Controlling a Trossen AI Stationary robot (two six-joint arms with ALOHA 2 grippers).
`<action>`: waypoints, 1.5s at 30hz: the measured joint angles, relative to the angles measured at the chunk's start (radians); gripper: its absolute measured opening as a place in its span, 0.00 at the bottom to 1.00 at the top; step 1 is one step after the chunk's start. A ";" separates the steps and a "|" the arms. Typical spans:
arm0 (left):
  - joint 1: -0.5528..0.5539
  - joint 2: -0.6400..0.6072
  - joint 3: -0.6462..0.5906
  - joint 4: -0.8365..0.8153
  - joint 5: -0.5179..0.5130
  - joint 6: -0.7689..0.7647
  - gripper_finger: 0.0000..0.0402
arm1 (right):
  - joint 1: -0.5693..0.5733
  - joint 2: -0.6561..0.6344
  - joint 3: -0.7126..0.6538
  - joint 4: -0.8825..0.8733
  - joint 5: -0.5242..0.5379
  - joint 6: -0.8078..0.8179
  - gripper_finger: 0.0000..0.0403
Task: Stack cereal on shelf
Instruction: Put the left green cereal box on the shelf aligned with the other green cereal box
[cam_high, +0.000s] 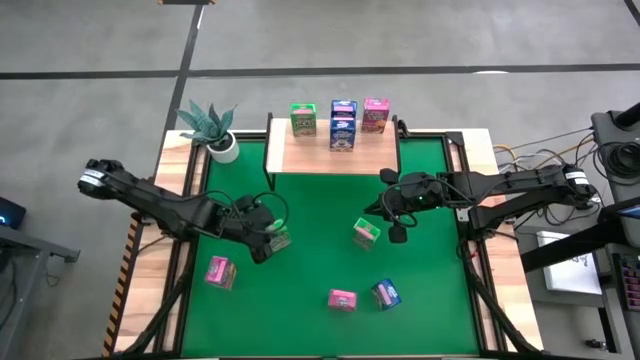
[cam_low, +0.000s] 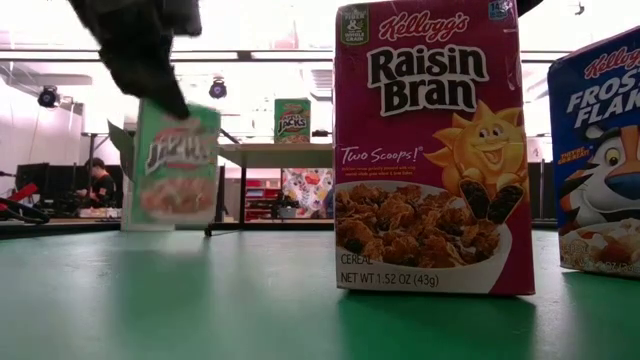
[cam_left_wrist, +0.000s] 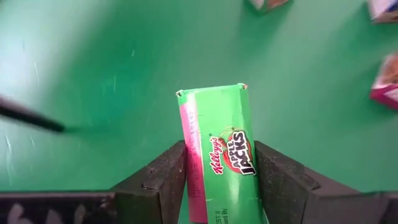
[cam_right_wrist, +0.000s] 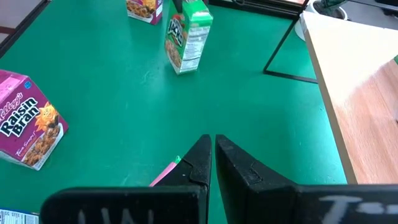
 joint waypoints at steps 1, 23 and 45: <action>0.000 0.000 0.025 -0.016 0.003 0.024 0.39 | 0.000 0.000 0.000 0.000 0.000 0.000 0.03; 0.278 0.000 0.488 -0.158 0.089 0.937 0.39 | 0.000 0.000 0.000 0.003 0.000 -0.023 0.03; 0.827 0.271 0.573 0.075 0.480 1.192 0.39 | 0.000 0.000 -0.002 0.003 0.000 -0.027 0.03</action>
